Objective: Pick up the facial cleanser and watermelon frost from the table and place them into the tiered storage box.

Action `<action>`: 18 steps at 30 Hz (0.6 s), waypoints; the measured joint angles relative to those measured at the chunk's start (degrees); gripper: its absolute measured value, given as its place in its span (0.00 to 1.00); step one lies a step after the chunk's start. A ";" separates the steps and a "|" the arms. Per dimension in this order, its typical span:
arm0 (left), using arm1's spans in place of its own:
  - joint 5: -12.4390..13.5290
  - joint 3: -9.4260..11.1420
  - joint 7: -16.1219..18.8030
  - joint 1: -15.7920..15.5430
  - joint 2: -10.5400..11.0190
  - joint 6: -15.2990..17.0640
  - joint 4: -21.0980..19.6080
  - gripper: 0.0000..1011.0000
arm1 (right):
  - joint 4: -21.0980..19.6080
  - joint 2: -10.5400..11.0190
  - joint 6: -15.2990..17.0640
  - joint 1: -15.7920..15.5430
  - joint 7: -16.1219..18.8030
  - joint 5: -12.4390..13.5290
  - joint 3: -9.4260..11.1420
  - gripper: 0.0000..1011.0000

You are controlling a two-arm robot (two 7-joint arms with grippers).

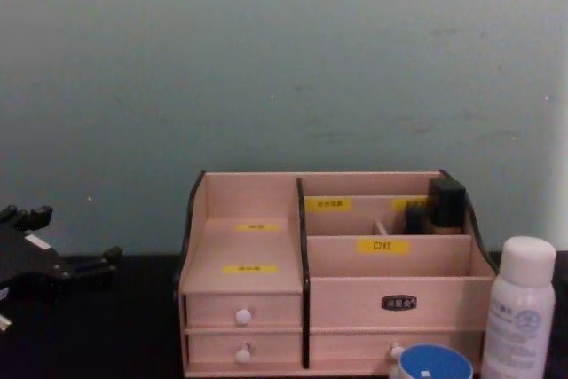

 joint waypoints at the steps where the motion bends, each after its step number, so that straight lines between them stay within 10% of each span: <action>1: 0.00 0.00 0.00 0.00 0.00 0.00 0.00 0.99 | -0.49 0.26 0.34 -0.47 0.19 0.13 0.21 0.99; 18: 0.00 0.00 0.00 0.00 0.00 0.00 0.00 0.99 | -12.54 5.85 6.98 -10.80 10.76 8.63 4.39 0.99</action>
